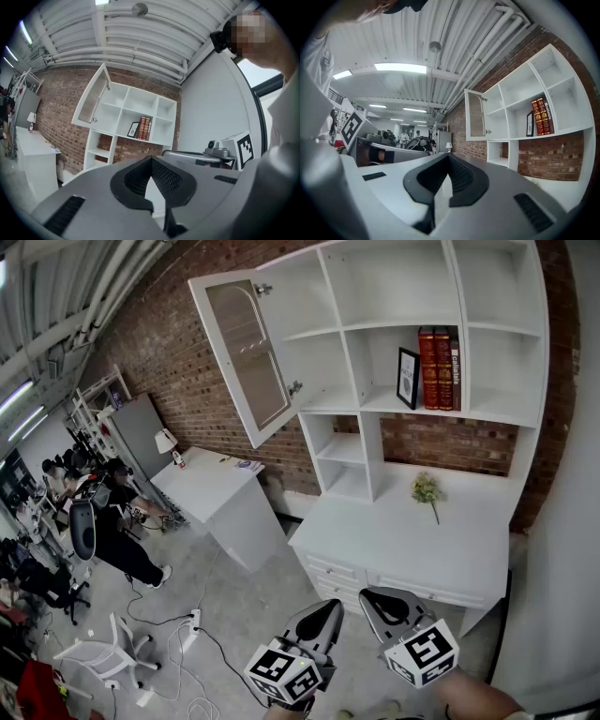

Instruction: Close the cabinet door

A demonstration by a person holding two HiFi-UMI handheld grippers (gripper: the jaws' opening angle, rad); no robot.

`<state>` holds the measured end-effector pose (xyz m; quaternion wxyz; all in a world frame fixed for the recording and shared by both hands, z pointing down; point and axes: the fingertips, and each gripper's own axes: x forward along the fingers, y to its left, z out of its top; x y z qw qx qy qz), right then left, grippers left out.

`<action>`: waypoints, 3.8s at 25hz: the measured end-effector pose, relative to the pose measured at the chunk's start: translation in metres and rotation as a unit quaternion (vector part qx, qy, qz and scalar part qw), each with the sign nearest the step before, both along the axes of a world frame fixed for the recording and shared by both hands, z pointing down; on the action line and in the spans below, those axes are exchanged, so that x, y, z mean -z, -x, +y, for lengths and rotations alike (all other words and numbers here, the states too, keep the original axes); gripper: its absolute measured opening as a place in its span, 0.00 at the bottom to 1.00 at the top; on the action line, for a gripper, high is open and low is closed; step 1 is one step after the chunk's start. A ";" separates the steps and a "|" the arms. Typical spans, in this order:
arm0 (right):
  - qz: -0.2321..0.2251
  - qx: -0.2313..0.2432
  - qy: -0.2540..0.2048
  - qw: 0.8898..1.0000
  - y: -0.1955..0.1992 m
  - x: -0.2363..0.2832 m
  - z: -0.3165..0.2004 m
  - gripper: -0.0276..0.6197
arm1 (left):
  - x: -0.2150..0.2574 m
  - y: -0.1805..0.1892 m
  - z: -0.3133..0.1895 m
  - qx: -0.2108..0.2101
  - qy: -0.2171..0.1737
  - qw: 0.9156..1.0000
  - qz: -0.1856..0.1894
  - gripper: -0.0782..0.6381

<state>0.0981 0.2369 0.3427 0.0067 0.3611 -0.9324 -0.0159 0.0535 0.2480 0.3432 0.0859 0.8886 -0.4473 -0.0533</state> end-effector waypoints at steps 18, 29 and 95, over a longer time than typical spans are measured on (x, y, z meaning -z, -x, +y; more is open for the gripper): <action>-0.034 0.014 0.011 0.999 -0.025 -0.004 -0.008 0.07 | 0.004 0.008 -0.009 0.049 0.001 0.999 -0.005 0.12; -0.041 0.030 0.013 0.999 -0.032 -0.004 -0.020 0.07 | -0.003 -0.017 -0.012 0.040 0.019 0.999 0.009 0.12; 0.044 0.012 -0.088 0.995 0.342 0.018 -0.555 0.35 | -0.022 0.293 -0.444 0.220 0.020 0.975 -0.002 0.12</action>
